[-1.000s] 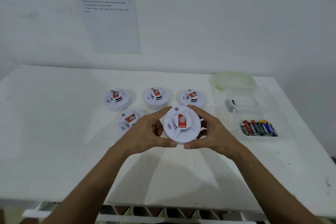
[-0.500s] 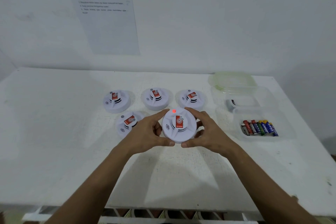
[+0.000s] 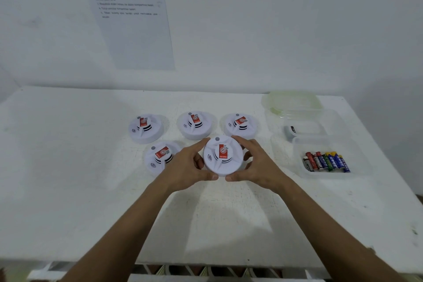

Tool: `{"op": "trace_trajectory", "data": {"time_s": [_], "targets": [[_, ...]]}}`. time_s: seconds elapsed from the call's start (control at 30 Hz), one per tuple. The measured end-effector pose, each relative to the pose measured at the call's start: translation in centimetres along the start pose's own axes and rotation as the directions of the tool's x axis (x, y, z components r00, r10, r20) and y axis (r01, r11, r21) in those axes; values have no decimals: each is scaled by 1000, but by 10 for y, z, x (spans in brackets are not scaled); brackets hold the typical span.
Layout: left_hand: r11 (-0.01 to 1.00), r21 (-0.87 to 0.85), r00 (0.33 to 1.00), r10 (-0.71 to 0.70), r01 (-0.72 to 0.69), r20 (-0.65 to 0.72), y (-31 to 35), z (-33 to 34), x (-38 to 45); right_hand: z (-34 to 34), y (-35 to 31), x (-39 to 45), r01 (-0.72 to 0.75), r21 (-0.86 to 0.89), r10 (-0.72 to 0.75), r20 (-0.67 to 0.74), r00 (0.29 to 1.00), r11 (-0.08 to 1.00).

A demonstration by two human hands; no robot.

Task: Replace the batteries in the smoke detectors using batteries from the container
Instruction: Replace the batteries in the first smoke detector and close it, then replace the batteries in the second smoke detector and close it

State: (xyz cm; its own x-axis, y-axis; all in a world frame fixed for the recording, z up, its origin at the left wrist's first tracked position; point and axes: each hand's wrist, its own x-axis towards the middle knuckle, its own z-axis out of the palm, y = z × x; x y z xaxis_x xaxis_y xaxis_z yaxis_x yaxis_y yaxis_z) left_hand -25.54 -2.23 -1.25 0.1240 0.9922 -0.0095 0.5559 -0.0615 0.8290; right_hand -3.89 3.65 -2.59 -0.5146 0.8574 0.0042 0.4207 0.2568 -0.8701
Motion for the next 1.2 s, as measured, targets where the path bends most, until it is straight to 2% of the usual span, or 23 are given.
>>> {"op": "trace_trajectory", "data": {"time_s": [0.37, 0.47, 0.67, 0.8, 1.03, 1.1, 1.2], "targets": [[995, 64, 995, -86, 83, 46, -6, 8, 6, 10, 8, 6, -51, -206, 61, 42, 997, 977], [992, 64, 994, -112, 110, 17, -6, 11, 7, 10, 6, 7, -93, -211, 104, 41, 994, 973], [982, 68, 984, -174, 176, -24, -5, 8, 1, 7, -8, 3, -65, -218, 68, 9, 998, 974], [970, 103, 970, -204, 218, -135, 3, -13, -8, 12, -25, 11, -21, -230, 19, -7, 1000, 973], [950, 139, 928, -231, 281, -293, -7, -78, -36, 49, -73, 45, 74, -164, -49, 154, 987, 984], [935, 159, 923, -266, 317, -277, -17, -91, -44, 65, -83, 53, 79, -188, -36, 221, 975, 979], [929, 208, 946, -275, 307, -171, -23, -99, -53, 82, -92, 63, 99, -267, -10, 314, 949, 959]]}}
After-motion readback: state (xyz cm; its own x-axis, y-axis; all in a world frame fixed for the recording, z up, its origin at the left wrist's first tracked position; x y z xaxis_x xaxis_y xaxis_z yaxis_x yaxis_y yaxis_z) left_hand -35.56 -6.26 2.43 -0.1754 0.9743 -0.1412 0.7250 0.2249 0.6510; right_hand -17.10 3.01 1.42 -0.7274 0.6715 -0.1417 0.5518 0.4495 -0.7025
